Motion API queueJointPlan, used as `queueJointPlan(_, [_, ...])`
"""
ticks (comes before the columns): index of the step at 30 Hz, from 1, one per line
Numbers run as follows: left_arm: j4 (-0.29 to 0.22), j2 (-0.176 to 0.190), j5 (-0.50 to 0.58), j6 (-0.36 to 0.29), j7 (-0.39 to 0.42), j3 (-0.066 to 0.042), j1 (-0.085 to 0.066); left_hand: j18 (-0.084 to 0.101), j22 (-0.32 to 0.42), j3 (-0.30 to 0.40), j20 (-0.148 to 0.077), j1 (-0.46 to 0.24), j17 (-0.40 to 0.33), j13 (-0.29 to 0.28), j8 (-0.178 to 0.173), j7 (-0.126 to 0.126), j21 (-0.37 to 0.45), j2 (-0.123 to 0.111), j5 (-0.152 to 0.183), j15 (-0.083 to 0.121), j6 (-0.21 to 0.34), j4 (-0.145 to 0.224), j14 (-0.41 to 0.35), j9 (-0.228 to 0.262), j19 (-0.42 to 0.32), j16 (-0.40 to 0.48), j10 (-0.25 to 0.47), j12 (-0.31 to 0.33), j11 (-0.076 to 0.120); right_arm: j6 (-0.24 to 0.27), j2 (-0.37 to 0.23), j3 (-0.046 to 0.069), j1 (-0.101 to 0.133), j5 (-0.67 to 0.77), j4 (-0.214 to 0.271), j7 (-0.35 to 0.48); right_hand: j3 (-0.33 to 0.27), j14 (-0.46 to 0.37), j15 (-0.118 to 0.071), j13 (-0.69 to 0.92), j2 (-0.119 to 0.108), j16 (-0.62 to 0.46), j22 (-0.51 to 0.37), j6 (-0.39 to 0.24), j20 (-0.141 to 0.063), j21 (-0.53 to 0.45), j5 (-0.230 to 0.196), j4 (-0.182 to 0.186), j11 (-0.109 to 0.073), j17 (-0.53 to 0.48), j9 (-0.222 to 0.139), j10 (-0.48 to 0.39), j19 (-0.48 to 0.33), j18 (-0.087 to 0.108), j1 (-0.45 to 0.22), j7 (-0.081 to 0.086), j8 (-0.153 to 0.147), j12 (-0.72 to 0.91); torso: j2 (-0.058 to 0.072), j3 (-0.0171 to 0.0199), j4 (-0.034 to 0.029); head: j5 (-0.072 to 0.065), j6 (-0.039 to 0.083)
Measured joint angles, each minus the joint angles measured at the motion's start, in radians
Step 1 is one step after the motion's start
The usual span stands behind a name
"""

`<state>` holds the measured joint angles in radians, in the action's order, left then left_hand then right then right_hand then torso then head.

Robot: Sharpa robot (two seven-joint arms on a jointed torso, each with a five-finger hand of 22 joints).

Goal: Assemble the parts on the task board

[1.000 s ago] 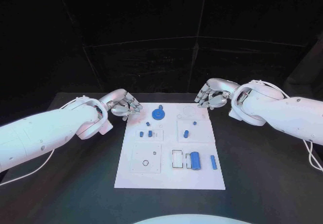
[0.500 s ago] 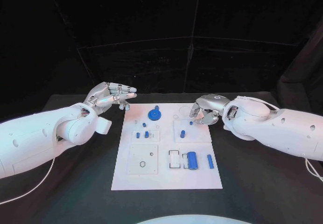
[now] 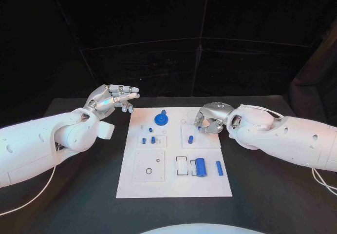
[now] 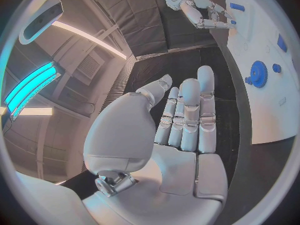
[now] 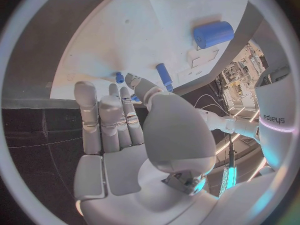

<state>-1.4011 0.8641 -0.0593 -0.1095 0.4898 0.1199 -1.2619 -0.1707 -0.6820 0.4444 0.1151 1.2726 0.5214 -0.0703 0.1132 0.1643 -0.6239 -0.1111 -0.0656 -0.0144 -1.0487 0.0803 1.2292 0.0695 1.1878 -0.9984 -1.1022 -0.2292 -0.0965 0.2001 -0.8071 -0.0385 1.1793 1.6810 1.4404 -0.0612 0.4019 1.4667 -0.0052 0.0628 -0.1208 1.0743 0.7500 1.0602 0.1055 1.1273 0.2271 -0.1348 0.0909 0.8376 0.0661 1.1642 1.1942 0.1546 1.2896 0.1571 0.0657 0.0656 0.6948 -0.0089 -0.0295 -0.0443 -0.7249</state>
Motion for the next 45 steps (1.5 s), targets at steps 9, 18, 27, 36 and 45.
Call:
queueJointPlan(9, [-0.001, 0.001, 0.011, 0.002, 0.003, 0.0, 0.0, 0.0, 0.001, -0.001, 0.0, 0.002, -0.001, 0.0, 0.0, 0.0, 0.0, 0.002, 0.0, 0.004, 0.0, 0.001, -0.004, 0.0, 0.0, 0.0, 0.0, -0.003, 0.0, -0.011, 0.013, 0.0, -0.005, 0.014, -0.015, -0.012, 0.03, 0.0, 0.0, 0.0, 0.003, 0.083, 0.093, -0.004, 0.0, 0.068, -0.012, -0.003, 0.001, 0.086, 0.001, 0.001, 0.021, -0.015, 0.003, 0.003, 0.0, 0.005, 0.0, 0.0008, 0.0, 0.0, -0.004])
queueJointPlan(18, [0.0, 0.003, 0.015, 0.004, 0.003, 0.0, 0.0, 0.0, 0.003, -0.001, 0.0, 0.002, -0.003, 0.0, 0.0, 0.0, 0.0, 0.002, 0.0, 0.004, 0.0, 0.001, -0.004, -0.001, 0.0, 0.004, 0.0, -0.003, 0.0, -0.036, 0.017, 0.002, -0.006, 0.031, -0.016, -0.026, 0.049, 0.0, 0.0, 0.004, 0.005, 0.122, 0.164, 0.037, -0.005, 0.119, -0.016, -0.007, -0.014, 0.124, 0.006, 0.051, 0.038, -0.015, 0.005, -0.01, 0.008, 0.019, 0.0, 0.0008, 0.0012, 0.002, -0.007])
queueJointPlan(27, [0.0, 0.005, 0.016, 0.007, 0.003, 0.0, 0.0, 0.0, 0.004, -0.004, 0.0, 0.01, -0.005, 0.0, 0.0, 0.0, 0.004, 0.01, 0.0, 0.004, 0.0, 0.004, -0.004, -0.001, 0.0, 0.004, 0.0, -0.003, 0.0, -0.043, 0.025, 0.006, -0.008, 0.059, -0.017, -0.046, 0.069, 0.0, 0.0, 0.005, 0.02, 0.143, 0.201, 0.068, -0.011, 0.147, -0.048, -0.014, -0.022, 0.139, 0.009, 0.085, 0.043, -0.025, 0.02, -0.019, 0.015, 0.027, 0.0, 0.0005, 0.0012, 0.001, -0.009])
queueJointPlan(36, [-0.001, 0.006, 0.017, 0.01, 0.002, 0.0, 0.0, 0.001, 0.008, -0.003, 0.0, 0.019, -0.009, 0.0, 0.0, 0.0, 0.008, 0.019, 0.0, 0.004, 0.0, 0.008, -0.004, -0.001, 0.0, 0.004, 0.0, -0.007, 0.0, -0.005, 0.025, 0.004, -0.02, 0.092, -0.01, -0.069, 0.104, -0.003, -0.011, 0.016, 0.041, 0.156, 0.295, 0.101, -0.02, 0.201, -0.111, -0.015, -0.036, 0.143, 0.016, 0.112, 0.084, -0.046, 0.041, -0.028, 0.021, 0.037, -0.001, 0.0005, 0.0012, 0.001, -0.01])
queueJointPlan(45, [0.0, 0.01, 0.017, 0.012, 0.0, 0.001, 0.0, 0.001, 0.009, -0.003, 0.0, 0.024, -0.011, 0.0, 0.004, 0.0, 0.008, 0.024, -0.004, 0.004, 0.0, 0.008, -0.004, -0.001, 0.0, 0.004, 0.0, -0.007, 0.0, 0.033, -0.015, 0.001, -0.026, 0.105, 0.045, -0.079, 0.111, -0.003, -0.011, 0.015, 0.045, 0.156, 0.318, 0.101, -0.02, 0.216, -0.117, -0.015, -0.036, 0.14, 0.015, 0.112, 0.091, -0.046, 0.045, -0.028, 0.02, 0.038, -0.002, 0.0005, 0.0013, 0.001, -0.01])
